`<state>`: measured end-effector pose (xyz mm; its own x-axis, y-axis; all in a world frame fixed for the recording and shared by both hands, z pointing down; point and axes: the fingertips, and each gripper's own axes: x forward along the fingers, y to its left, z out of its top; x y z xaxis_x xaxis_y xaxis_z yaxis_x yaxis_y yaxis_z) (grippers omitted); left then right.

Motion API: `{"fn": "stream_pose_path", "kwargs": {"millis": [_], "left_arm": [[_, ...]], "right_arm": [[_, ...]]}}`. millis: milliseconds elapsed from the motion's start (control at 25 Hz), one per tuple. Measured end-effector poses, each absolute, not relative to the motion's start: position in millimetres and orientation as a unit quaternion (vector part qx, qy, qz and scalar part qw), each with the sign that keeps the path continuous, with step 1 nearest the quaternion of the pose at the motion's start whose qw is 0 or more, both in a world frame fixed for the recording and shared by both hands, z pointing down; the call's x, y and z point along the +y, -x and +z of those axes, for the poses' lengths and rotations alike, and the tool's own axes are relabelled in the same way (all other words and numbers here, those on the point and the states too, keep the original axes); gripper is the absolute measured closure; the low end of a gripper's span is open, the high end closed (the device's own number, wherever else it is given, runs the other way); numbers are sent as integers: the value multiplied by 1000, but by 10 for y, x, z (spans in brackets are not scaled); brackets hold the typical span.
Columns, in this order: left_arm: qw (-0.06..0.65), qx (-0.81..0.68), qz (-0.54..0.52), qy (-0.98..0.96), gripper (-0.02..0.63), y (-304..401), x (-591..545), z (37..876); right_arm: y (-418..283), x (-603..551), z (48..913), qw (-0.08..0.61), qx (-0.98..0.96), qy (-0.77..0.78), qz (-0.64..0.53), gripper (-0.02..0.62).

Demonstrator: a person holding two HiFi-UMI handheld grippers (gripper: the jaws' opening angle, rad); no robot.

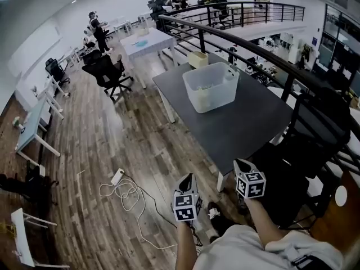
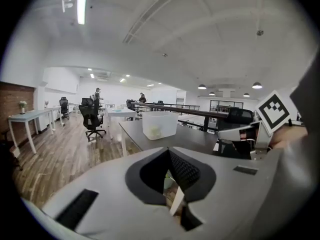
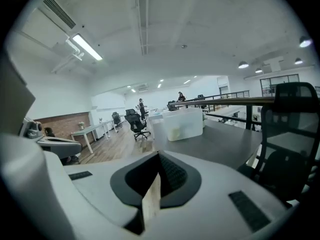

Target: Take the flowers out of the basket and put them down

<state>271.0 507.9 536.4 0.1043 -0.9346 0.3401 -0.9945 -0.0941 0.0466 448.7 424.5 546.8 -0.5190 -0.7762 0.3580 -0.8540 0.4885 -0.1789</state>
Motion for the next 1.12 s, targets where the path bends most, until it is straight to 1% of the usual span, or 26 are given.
{"fn": "stream_pose_path", "kwargs": {"millis": [120,240,320,400,480,560,720,920,1120], "left_arm": [[118,-655,104,-739,586,-2600,4430,5113],[77,-649,107,-749,586,-2553,3793,4691],[62,-649,106,-751,586,-2549,3362,4456],[64,-653,106,-748,586,-2550,3003,4329],[75,-656,118,-742,586,-2547,2799,4369],[95,-660,118,-736,586,-2527,2755,4545],[134,-676,60,-722,586,-2423,2879,4938],[138,-659,107,-732,586,-2324,2846,5144],[132,-652,116,-738,586,-2160,2619,5134]], "right_arm": [[-4253,3704,5267,117,-857,-481,141,581],[-3966,3165,4951,117,-867,-471,111,581],[-3858,2774,4768,114,-865,-475,114,581],[-3760,2492,4753,133,-861,-472,134,581],[-3693,2387,4915,172,-851,-474,145,581],[-3650,2361,5123,192,-842,-483,146,581],[-3571,2306,5398,188,-846,-476,151,581],[-3528,2091,5321,158,-849,-479,157,581],[-3384,1963,5360,171,-850,-476,150,581]]}}
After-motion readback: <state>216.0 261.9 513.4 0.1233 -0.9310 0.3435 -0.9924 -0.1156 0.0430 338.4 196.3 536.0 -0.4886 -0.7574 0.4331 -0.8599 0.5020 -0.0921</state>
